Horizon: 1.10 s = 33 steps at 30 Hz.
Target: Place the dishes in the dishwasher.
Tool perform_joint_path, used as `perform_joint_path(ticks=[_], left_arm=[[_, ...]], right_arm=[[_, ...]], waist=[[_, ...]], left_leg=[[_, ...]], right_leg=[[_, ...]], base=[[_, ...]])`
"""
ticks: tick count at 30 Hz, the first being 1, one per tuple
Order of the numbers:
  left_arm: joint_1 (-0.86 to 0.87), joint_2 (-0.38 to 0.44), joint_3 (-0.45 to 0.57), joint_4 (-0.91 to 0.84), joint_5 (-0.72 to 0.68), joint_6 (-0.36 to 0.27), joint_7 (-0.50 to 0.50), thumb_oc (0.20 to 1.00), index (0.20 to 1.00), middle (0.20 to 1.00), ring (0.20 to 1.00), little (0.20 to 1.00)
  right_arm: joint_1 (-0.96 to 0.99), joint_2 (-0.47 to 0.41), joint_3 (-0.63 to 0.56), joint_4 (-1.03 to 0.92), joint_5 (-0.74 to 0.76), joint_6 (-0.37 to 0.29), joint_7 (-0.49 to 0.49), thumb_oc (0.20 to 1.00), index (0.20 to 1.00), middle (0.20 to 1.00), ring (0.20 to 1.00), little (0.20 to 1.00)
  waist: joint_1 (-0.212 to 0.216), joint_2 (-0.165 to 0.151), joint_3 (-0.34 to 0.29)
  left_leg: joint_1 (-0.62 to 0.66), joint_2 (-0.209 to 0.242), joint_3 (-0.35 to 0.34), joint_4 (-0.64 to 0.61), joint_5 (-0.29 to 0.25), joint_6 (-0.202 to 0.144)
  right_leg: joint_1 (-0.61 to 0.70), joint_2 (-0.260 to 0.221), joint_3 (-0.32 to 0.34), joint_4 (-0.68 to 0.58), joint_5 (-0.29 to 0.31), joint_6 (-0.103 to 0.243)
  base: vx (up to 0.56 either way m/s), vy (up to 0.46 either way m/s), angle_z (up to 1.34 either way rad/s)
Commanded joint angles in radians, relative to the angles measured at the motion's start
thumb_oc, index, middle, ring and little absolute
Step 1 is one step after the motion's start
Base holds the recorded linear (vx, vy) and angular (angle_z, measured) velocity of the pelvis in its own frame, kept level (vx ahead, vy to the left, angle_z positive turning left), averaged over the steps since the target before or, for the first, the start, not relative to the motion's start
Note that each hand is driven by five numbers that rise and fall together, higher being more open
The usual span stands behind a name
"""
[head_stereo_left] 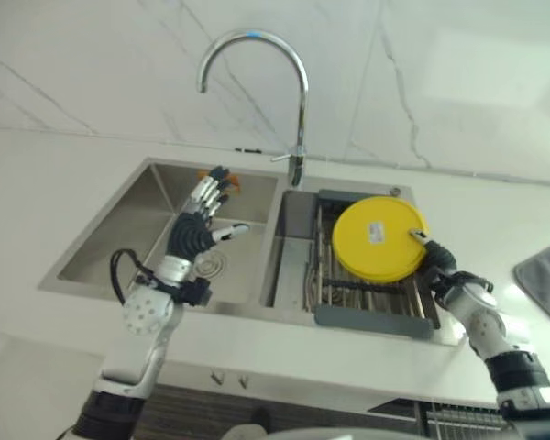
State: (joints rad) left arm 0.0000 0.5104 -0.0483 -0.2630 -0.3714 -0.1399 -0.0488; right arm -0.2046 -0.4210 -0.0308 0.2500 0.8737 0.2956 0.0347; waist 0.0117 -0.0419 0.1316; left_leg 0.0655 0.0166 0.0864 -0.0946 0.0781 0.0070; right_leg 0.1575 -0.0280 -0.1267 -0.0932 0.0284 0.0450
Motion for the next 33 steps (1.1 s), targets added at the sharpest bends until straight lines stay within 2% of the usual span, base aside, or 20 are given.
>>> perform_joint_path(ticks=[1,5,6,7,9,10,11,12,13,15,16,19,21,22,23,24,27,28,29,33], left_arm=[[-0.031,0.0,0.008,0.008,0.009,-0.084,-0.008,1.0,1.0,1.0,1.0,1.0],[0.015,-0.017,0.043,-0.008,-0.06,-0.122,-0.034,1.0,1.0,1.0,1.0,1.0],[0.053,-0.036,0.066,-0.032,-0.087,-0.155,-0.063,1.0,1.0,1.0,1.0,1.0],[0.069,-0.039,0.08,-0.046,-0.102,-0.176,-0.081,1.0,1.0,1.0,1.0,1.0],[0.071,-0.038,0.082,-0.043,-0.111,-0.192,-0.092,1.0,1.0,1.0,1.0,1.0],[0.071,-0.043,0.08,-0.044,-0.104,-0.232,-0.087,1.0,1.0,1.0,1.0,1.0],[0.071,-0.045,0.081,-0.045,-0.101,-0.237,-0.084,1.0,1.0,1.0,1.0,1.0],[0.078,-0.048,0.083,-0.05,-0.095,-0.247,-0.071,1.0,1.0,1.0,1.0,1.0],[0.086,-0.049,0.097,-0.061,-0.093,-0.251,-0.045,1.0,1.0,1.0,1.0,1.0],[0.079,-0.048,0.107,-0.065,-0.097,-0.242,-0.042,1.0,1.0,1.0,1.0,1.0],[0.061,-0.043,0.107,-0.06,-0.102,-0.232,-0.045,1.0,1.0,1.0,1.0,1.0],[0.035,-0.038,0.095,-0.055,-0.109,-0.214,-0.06,1.0,1.0,1.0,1.0,1.0],[0.033,-0.037,0.093,-0.062,-0.128,-0.2,-0.08,1.0,1.0,1.0,1.0,1.0],[0.035,-0.037,0.078,-0.081,-0.116,-0.186,-0.1,1.0,1.0,1.0,1.0,1.0],[0.035,-0.036,0.075,-0.082,-0.109,-0.184,-0.101,1.0,1.0,1.0,1.0,1.0],[0.046,-0.012,0.078,-0.088,-0.103,-0.192,-0.09,1.0,1.0,1.0,1.0,1.0],[0.033,0.005,0.069,-0.086,-0.087,-0.206,-0.077,1.0,1.0,1.0,1.0,1.0],[0.005,0.004,0.039,-0.088,-0.003,-0.214,-0.019,1.0,1.0,1.0,1.0,1.0],[-0.011,0.006,0.025,-0.086,0.053,-0.207,0.016,1.0,1.0,1.0,1.0,1.0],[-0.068,0.025,-0.012,-0.073,0.155,-0.171,0.087,1.0,1.0,1.0,1.0,1.0]], right_arm=[[-0.005,0.042,-0.03,-0.07,0.12,-0.095,0.01,0.2,0.2,0.2,0.2,0.2],[0.05,0.106,-0.06,-0.204,0.156,-0.193,0.02,0.2,0.2,0.2,0.2,0.2],[0.095,0.141,-0.083,-0.291,0.173,-0.226,0.018,0.2,0.2,0.2,0.2,0.2],[0.126,0.144,-0.112,-0.347,0.209,-0.22,0.011,0.2,0.2,0.2,0.2,0.2],[0.139,0.144,-0.128,-0.369,0.239,-0.214,0.017,0.2,0.2,0.2,0.2,0.2],[0.141,0.122,-0.142,-0.378,0.247,-0.226,0.032,0.2,0.2,0.2,0.2,0.2],[0.139,0.118,-0.143,-0.378,0.239,-0.227,0.034,0.2,0.2,0.2,0.2,0.2],[0.135,0.106,-0.144,-0.383,0.219,-0.224,0.034,0.2,0.2,0.2,0.2,0.2],[0.126,0.084,-0.151,-0.389,0.196,-0.213,0.04,0.2,0.2,0.2,0.2,0.2],[0.118,0.07,-0.161,-0.392,0.193,-0.207,0.05,0.2,0.2,0.2,0.2,0.2],[0.095,0.063,-0.171,-0.393,0.184,-0.207,0.036,0.2,0.2,0.2,0.2,0.2],[0.099,0.064,-0.201,-0.438,0.194,-0.204,0.007,0.2,0.2,0.2,0.2,0.2],[0.128,0.074,-0.225,-0.477,0.205,-0.197,0.005,0.2,0.2,0.2,0.2,0.2],[0.188,0.09,-0.243,-0.517,0.217,-0.186,0.02,0.2,0.2,0.2,0.2,0.2],[0.192,0.091,-0.243,-0.519,0.218,-0.183,0.022,0.2,0.2,0.2,0.2,0.2],[0.207,0.08,-0.243,-0.508,0.253,-0.196,0.047,0.2,0.2,0.2,0.2,0.2],[0.191,0.063,-0.232,-0.492,0.284,-0.231,0.051,0.2,0.2,0.2,0.2,0.2],[0.176,0.065,-0.215,-0.506,0.292,-0.262,0.042,0.2,0.2,0.2,0.2,0.2],[0.169,0.07,-0.205,-0.514,0.288,-0.275,0.033,0.2,0.2,0.2,0.2,0.2],[0.159,0.084,-0.184,-0.55,0.285,-0.293,-0.006,0.2,0.2,0.2,0.2,0.2]], waist=[[0.024,0.011,-0.03],[0.014,0.021,-0.034],[0.007,0.028,-0.032],[-0.006,0.034,-0.028],[-0.019,0.032,-0.017],[-0.025,-0.004,0.017],[-0.026,-0.006,0.021],[-0.024,-0.01,0.028],[-0.028,-0.01,0.029],[-0.033,-0.004,0.022],[-0.046,0.005,0.015],[-0.084,0.029,0.007],[-0.101,0.032,0.009],[-0.114,0.021,0.017],[-0.113,0.02,0.019],[-0.099,0.018,0.031],[-0.084,0.02,0.042],[-0.064,0.026,0.041],[-0.055,0.026,0.038],[-0.024,0.014,0.015]], left_leg=[[0.07,0.056,0.051,0.007,-0.121,-0.036],[0.066,0.065,0.052,0.007,-0.116,-0.04],[0.068,0.067,0.055,0.007,-0.116,-0.043],[0.078,0.076,0.11,0.007,-0.1,-0.053],[0.082,0.093,0.167,0.025,-0.083,-0.07],[0.009,0.116,0.123,0.256,-0.118,-0.085],[-0.002,0.115,0.111,0.276,-0.122,-0.085],[-0.015,0.102,0.057,0.324,-0.138,-0.075],[-0.005,0.081,-0.002,0.318,-0.155,-0.054],[0.025,0.078,-0.036,0.262,-0.166,-0.053],[0.064,0.067,-0.032,0.195,-0.189,-0.054],[0.119,0.07,0.013,0.08,-0.177,-0.057],[0.137,0.044,-0.006,0.044,-0.183,-0.048],[0.149,-0.002,-0.037,0.017,-0.193,-0.036],[0.15,-0.004,-0.037,0.014,-0.192,-0.035],[0.151,0.002,-0.014,0.007,-0.199,-0.023],[0.125,0.005,0.016,0.007,-0.18,-0.006],[0.088,0.011,0.057,0.007,-0.155,0.009],[0.073,0.015,0.075,0.007,-0.146,0.013],[0.032,0.016,0.102,0.007,-0.127,0.008]], right_leg=[[0.001,-0.001,-0.059,0.006,-0.055,0.037],[-0.009,0.007,-0.044,0.006,-0.058,0.034],[-0.017,0.006,-0.03,0.006,-0.055,0.034],[-0.02,-0.002,-0.045,0.006,-0.049,0.038],[-0.019,-0.009,-0.058,0.006,-0.043,0.037],[-0.023,-0.041,-0.037,0.006,-0.008,0.022],[-0.024,-0.043,-0.034,0.006,-0.004,0.022],[-0.029,-0.047,-0.016,0.006,0.008,0.02],[-0.04,-0.051,0.021,0.006,0.024,0.022],[-0.05,-0.055,0.042,0.012,0.025,0.029],[-0.081,-0.077,0.054,0.024,0.037,0.049],[-0.143,-0.113,0.066,0.061,0.053,0.096],[-0.187,-0.151,0.083,0.078,0.08,0.126],[-0.243,-0.206,0.075,0.061,0.168,0.145],[-0.251,-0.209,0.069,0.06,0.174,0.146],[-0.266,-0.193,0.003,0.09,0.152,0.148],[-0.26,-0.144,-0.047,0.19,0.091,0.123],[-0.223,-0.141,-0.117,0.277,0.037,0.094],[-0.199,-0.145,-0.142,0.296,0.025,0.088],[-0.106,-0.171,-0.179,0.25,0.008,0.093]], base=[[0.02,-0.08,0.04],[0.04,-0.117,0.04],[-0.02,-0.011,0.05],[-0.04,0.026,0.04],[-0.17,0.142,0.15],[-0.25,0.215,0.36],[-0.24,0.256,0.37],[-0.15,0.354,0.08],[-0.17,0.447,-0.19],[-0.17,0.471,-0.74],[-0.18,0.502,-0.77],[-0.19,0.531,-0.31],[-0.21,0.583,-0.03],[-0.23,0.571,-0.06],[-0.35,0.572,-0.2],[-0.25,0.205,-0.41],[-0.36,0.14,-0.79],[-0.46,0.088,-0.69],[-0.36,0.046,-0.69],[-0.18,-0.105,-0.79]])
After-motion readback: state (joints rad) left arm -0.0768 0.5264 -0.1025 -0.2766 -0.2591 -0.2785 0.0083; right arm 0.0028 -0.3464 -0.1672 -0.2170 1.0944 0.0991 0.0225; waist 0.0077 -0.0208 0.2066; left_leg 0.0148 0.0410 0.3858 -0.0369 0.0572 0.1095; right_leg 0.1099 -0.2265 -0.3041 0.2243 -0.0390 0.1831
